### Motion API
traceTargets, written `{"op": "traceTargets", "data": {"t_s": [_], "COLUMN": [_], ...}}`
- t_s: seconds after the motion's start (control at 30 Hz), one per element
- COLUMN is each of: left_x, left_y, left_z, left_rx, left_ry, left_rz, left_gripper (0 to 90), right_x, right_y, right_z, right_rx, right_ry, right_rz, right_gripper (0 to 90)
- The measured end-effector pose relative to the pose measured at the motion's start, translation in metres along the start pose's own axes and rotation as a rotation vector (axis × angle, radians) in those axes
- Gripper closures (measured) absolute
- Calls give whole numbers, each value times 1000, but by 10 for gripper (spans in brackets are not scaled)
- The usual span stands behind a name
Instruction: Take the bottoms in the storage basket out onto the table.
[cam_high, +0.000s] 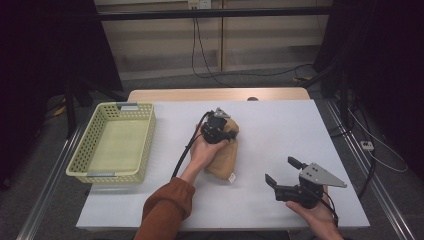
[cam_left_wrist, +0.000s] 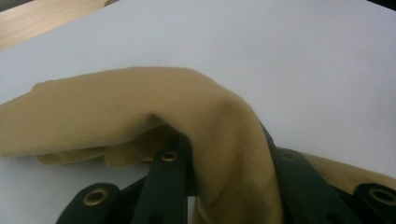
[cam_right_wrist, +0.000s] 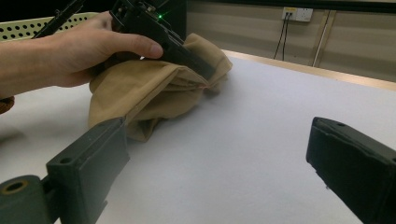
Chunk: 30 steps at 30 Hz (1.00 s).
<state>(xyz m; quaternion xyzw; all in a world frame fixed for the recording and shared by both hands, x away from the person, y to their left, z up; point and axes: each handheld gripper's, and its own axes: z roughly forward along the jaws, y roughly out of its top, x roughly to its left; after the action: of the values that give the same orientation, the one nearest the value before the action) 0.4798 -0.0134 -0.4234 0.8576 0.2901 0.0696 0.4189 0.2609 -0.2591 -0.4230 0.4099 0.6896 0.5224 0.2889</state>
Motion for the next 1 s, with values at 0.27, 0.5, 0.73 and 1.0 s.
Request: {"op": "traceTargets", "data": {"t_s": [0.27, 0.5, 0.73, 1.0], "left_x": [-4, 2, 1, 5], "left_y": [3, 3, 6, 9], "left_z": [8, 4, -3, -12], "left_rx": [27, 16, 4, -15], "left_ry": [1, -33, -23, -27], "left_rz": [14, -17, -1, -31], "left_gripper": [729, 653, 579, 496], "right_x": [0, 0, 0, 0], "right_y": [0, 0, 0, 0], "right_z": [-1, -1, -1, -1], "right_rx": [0, 0, 0, -1], "right_ry": [0, 2, 1, 3], "right_rz": [1, 1, 2, 3], "right_gripper": [51, 53, 53, 53]}}
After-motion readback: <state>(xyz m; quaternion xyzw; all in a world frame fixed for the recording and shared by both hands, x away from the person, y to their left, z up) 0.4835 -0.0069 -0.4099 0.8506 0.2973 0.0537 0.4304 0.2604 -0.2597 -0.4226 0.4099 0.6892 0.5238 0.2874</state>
